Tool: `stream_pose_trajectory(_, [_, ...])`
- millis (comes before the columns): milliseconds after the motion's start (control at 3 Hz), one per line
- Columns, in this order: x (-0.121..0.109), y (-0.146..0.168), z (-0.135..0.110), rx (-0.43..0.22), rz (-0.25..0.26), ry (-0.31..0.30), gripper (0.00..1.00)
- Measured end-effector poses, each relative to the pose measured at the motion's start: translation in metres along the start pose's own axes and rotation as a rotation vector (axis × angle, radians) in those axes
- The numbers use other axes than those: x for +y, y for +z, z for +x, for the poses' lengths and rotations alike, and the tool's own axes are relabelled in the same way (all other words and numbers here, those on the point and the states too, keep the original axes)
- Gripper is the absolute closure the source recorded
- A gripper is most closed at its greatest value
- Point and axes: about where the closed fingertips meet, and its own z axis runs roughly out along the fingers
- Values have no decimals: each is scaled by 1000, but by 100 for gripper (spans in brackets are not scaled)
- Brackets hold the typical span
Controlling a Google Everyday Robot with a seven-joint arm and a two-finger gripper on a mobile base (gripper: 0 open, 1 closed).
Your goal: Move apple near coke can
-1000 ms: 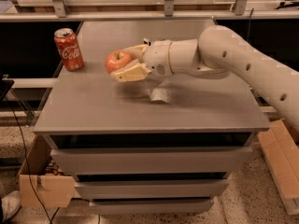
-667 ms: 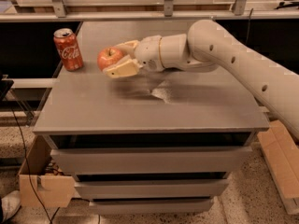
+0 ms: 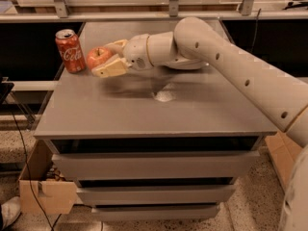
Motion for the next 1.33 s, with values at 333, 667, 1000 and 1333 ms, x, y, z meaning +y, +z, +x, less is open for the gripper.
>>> stream_pose_trajectory(333, [-3, 17, 2, 9, 5, 20, 100])
stream_pose_trajectory(667, [-7, 29, 4, 10, 15, 44, 100])
stream_pose_trajectory(1000, [-11, 38, 5, 4, 18, 61, 100])
stream_pose_trajectory(1333, [-14, 43, 9, 0, 21, 80, 84])
